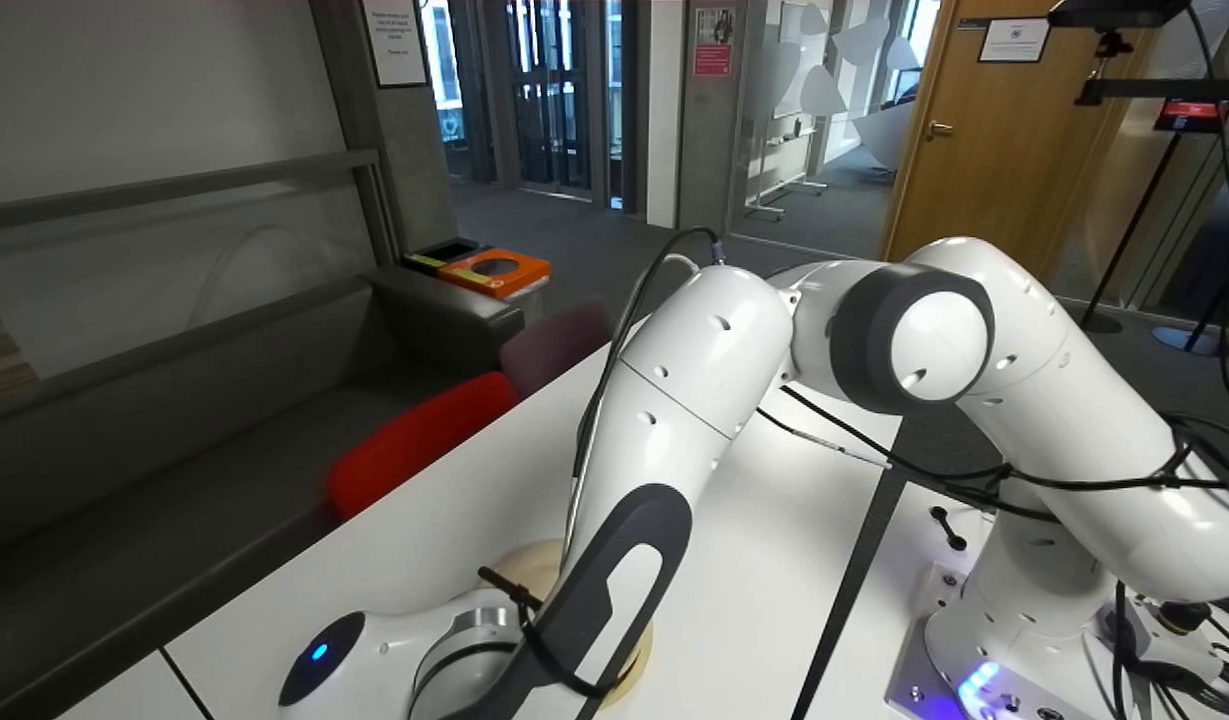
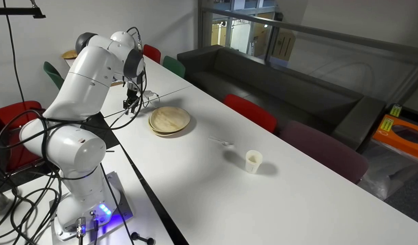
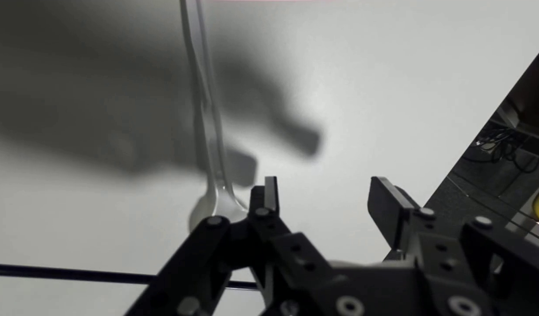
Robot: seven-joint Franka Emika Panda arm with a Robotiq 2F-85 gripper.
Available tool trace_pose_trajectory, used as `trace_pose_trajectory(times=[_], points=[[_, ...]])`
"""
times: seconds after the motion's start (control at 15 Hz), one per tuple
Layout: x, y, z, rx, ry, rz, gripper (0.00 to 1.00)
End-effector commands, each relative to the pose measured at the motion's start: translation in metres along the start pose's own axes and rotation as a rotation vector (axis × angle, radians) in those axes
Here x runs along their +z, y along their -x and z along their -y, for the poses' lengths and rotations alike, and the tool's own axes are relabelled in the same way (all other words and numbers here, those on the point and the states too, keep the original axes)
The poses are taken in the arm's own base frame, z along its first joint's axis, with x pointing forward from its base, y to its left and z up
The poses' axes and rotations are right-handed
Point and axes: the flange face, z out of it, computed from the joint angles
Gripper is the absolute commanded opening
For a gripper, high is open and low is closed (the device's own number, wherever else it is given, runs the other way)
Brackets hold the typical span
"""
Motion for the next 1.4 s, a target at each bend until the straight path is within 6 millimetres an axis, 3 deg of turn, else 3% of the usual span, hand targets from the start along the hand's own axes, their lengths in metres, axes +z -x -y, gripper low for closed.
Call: trace_pose_trajectory(times=[0.0, 0.13, 1.33], points=[[-0.015, 0.002, -0.002, -0.011, -0.020, -0.024, 0.93], [-0.018, 0.003, -0.006, -0.007, -0.015, -0.026, 1.00], [-0.004, 0.013, -0.033, 0.018, -0.063, -0.030, 1.00]])
